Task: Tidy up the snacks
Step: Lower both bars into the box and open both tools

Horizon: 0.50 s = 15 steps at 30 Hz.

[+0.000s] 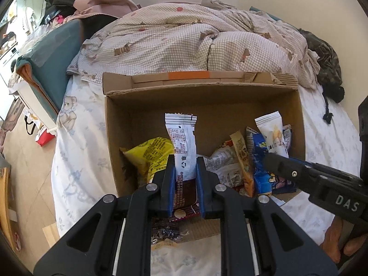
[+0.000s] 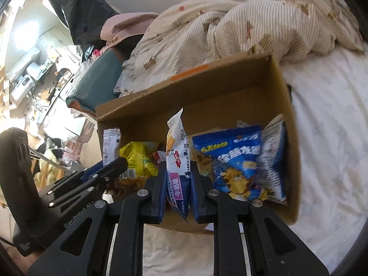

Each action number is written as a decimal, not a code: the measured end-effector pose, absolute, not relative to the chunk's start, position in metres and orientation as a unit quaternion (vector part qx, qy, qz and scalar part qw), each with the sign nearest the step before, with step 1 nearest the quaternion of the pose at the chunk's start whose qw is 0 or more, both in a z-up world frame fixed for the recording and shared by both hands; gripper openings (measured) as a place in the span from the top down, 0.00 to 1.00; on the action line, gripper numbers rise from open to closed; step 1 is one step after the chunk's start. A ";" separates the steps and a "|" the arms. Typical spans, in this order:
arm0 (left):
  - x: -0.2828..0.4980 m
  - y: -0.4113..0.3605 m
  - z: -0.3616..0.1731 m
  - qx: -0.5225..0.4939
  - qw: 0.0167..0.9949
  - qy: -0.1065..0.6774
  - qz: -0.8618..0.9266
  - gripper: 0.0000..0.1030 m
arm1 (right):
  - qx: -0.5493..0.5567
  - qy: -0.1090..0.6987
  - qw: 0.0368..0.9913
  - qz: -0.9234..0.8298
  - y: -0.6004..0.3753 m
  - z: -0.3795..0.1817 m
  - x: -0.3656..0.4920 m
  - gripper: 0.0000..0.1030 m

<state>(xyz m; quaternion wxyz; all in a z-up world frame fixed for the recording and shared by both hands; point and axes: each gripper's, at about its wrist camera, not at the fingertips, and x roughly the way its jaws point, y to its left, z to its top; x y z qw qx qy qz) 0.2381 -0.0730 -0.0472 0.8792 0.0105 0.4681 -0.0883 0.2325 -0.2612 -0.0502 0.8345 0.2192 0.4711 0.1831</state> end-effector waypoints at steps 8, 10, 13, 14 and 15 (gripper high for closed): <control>0.237 -0.071 -0.048 0.008 0.878 0.471 -0.084 0.23 | 0.238 0.462 0.833 0.188 -0.260 -0.045 0.229 0.26; 0.232 -0.069 -0.043 0.006 0.886 0.457 -0.076 0.16 | 0.239 0.452 0.840 0.184 -0.264 -0.040 0.227 0.26; 0.227 -0.065 -0.036 0.011 0.893 0.443 -0.074 0.16 | 0.244 0.451 0.839 0.180 -0.268 -0.039 0.227 0.26; 0.225 -0.064 -0.034 0.011 0.896 0.438 -0.072 0.16 | 0.243 0.451 0.840 0.177 -0.269 -0.038 0.226 0.26; 0.223 -0.061 -0.031 0.008 0.899 0.432 -0.068 0.16 | 0.240 0.451 0.842 0.175 -0.269 -0.038 0.226 0.26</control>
